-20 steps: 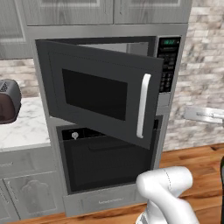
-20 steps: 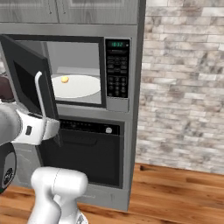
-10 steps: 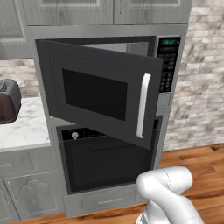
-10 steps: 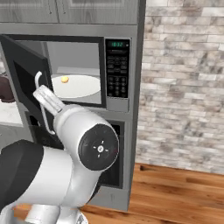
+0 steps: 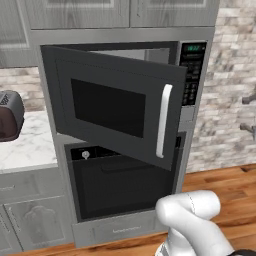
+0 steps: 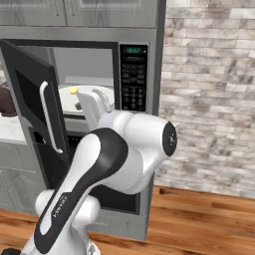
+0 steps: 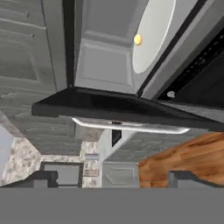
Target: Open the microwave door.
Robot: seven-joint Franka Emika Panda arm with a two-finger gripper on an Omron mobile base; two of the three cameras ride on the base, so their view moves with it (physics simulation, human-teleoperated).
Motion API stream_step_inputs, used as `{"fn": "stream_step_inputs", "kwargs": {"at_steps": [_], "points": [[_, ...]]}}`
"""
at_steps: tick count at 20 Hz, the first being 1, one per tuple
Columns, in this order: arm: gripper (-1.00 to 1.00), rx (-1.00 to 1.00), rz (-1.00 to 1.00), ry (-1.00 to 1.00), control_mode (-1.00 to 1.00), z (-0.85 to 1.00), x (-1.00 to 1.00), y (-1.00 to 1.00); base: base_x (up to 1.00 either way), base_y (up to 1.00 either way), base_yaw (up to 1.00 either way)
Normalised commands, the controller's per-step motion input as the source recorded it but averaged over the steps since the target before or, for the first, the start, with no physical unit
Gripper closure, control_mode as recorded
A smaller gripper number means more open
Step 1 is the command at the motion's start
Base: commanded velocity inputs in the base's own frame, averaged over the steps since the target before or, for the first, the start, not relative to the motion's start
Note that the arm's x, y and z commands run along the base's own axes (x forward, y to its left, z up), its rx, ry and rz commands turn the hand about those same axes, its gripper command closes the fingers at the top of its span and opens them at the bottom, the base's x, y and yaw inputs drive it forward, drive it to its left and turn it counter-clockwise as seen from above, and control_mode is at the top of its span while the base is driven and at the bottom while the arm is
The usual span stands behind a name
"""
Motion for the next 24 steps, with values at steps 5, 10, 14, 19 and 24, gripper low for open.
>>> {"fn": "stream_step_inputs", "kwargs": {"at_steps": [5, 10, 14, 19, 24], "points": [[-1.00, 0.23, 0.27, 0.15, -1.00, -0.26, 0.68, 0.43, 0.00, 0.00, 0.00], [-1.00, 0.11, 0.29, 0.16, -1.00, -0.05, 0.57, 0.19, 0.00, 0.00, 0.00], [-1.00, 0.08, 0.32, 0.19, -1.00, -0.03, 0.43, 0.17, 0.00, 0.00, 0.00], [-1.00, 0.03, 0.31, 0.12, -1.00, -0.09, 0.39, 0.17, 0.00, 0.00, 0.00], [-1.00, 0.00, 0.27, 0.03, -1.00, -0.22, 0.14, 0.51, 0.00, 0.00, 0.00]]}}
